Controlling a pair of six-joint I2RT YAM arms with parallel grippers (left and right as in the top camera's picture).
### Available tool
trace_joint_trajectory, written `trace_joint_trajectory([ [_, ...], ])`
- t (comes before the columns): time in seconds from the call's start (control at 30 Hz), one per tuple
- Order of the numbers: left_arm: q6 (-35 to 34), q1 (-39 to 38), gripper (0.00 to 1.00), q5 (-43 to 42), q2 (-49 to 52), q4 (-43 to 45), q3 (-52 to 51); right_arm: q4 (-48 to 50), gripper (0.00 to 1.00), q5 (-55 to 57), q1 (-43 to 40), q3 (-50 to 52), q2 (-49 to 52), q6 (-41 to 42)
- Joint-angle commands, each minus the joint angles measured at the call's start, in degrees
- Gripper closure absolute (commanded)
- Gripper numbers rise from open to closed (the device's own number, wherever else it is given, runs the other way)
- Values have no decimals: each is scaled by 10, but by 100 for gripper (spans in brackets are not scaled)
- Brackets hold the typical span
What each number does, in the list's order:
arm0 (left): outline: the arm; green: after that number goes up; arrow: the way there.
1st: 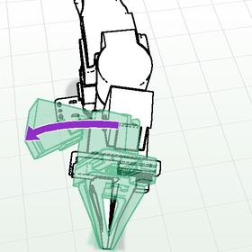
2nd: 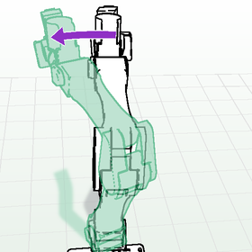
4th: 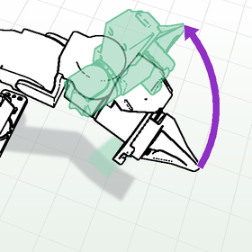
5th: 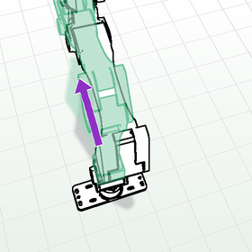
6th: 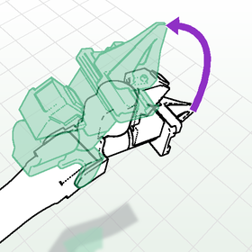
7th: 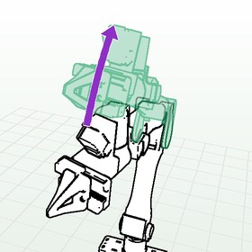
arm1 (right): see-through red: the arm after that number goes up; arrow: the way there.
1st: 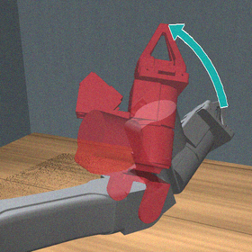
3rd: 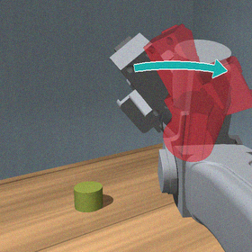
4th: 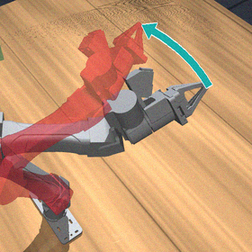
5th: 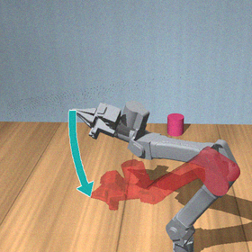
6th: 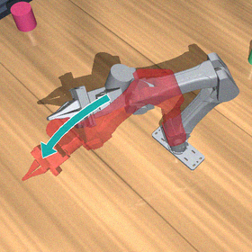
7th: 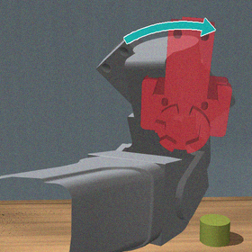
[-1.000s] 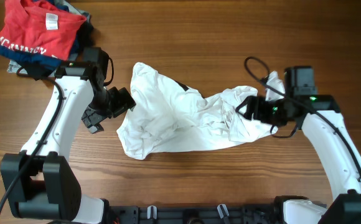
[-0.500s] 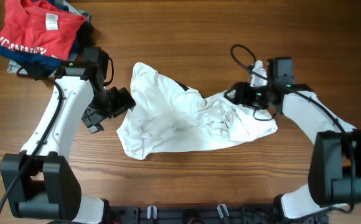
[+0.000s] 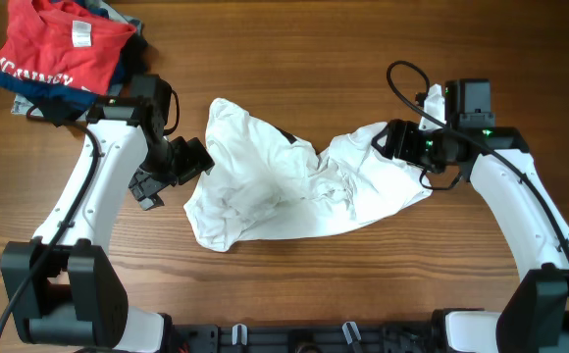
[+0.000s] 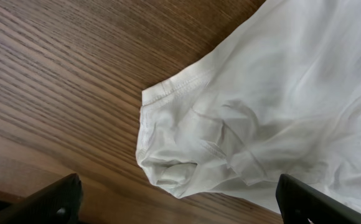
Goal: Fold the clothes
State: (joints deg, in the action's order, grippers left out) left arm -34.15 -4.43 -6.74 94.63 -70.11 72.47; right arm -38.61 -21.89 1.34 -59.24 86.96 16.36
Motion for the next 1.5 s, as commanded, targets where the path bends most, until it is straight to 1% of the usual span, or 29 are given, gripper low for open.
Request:
trace_joint_trajectory([
  [0.0, 7, 0, 0, -5, 0, 0, -3, -20, 24, 24, -9, 9, 31, -24],
  [0.03, 7, 0, 0, -5, 0, -2, -3, -19, 25, 24, -8, 9, 40, -29],
  [0.07, 7, 0, 0, -5, 0, -3, -3, -17, 28, 22, -8, 9, 51, -29],
  [0.1, 7, 0, 0, -5, 0, -3, -3, -15, 40, 17, -8, 9, 62, -30],
  [0.13, 7, 0, 0, -5, 0, -3, -3, -15, 57, 6, -8, 9, 74, -33],
  [0.17, 7, 0, 0, -5, 0, -3, -3, -14, 77, -9, -8, 9, 88, -46],
  [0.2, 7, 0, 0, -5, 0, -3, -3, -9, 91, -19, -8, 9, 104, -59],
  [0.23, 7, 0, 0, -5, 0, -2, -3, -9, 96, -19, -8, 9, 111, -58],
  [0.4, 7, 0, 0, -5, 0, -4, -3, -6, 96, 16, -9, 9, 142, -40],
  [0.5, 7, 0, 0, -5, 0, -5, -3, -1, 96, 22, -10, 9, 188, -38],
  [0.53, 7, 0, 0, -5, 0, -5, -3, -2, 96, 40, -13, 9, 198, -25],
  [0.63, 7, 0, 0, -5, 0, -9, -3, -6, 96, 74, -41, 9, 215, -12],
  [0.73, 7, 0, 0, -5, 0, -9, -3, -15, 96, 74, -91, 9, 215, -12],
  [0.9, 7, 0, 0, -5, 0, -9, -3, -44, 96, 116, -162, 9, 215, -7],
  [1.03, 7, 0, 0, -5, 0, -8, -3, -52, 96, 117, -186, 9, 205, -7],
  [1.1, 7, 0, 0, -5, 0, -9, -3, -63, 96, 136, -187, 9, 189, 30],
  [1.17, 7, 0, 1, -5, 0, -9, -3, -66, 96, 143, -187, 9, 150, 33],
  [1.27, 7, 0, 0, -5, 0, -9, -3, -71, 96, 144, -187, 8, 31, 31],
  [1.3, 7, 0, 0, -5, 0, -9, -3, -66, 94, 144, -187, 8, -20, 28],
  [1.37, 7, 0, 0, -5, 0, -6, -3, -55, 81, 134, -187, 8, -95, -12],
  [1.43, 7, 0, 0, -5, 0, -1, -3, -54, 80, 129, -186, 8, -121, -29],
  [1.47, 7, 0, 0, -5, 0, 3, -3, -54, 80, 129, -186, 8, -117, -28],
])
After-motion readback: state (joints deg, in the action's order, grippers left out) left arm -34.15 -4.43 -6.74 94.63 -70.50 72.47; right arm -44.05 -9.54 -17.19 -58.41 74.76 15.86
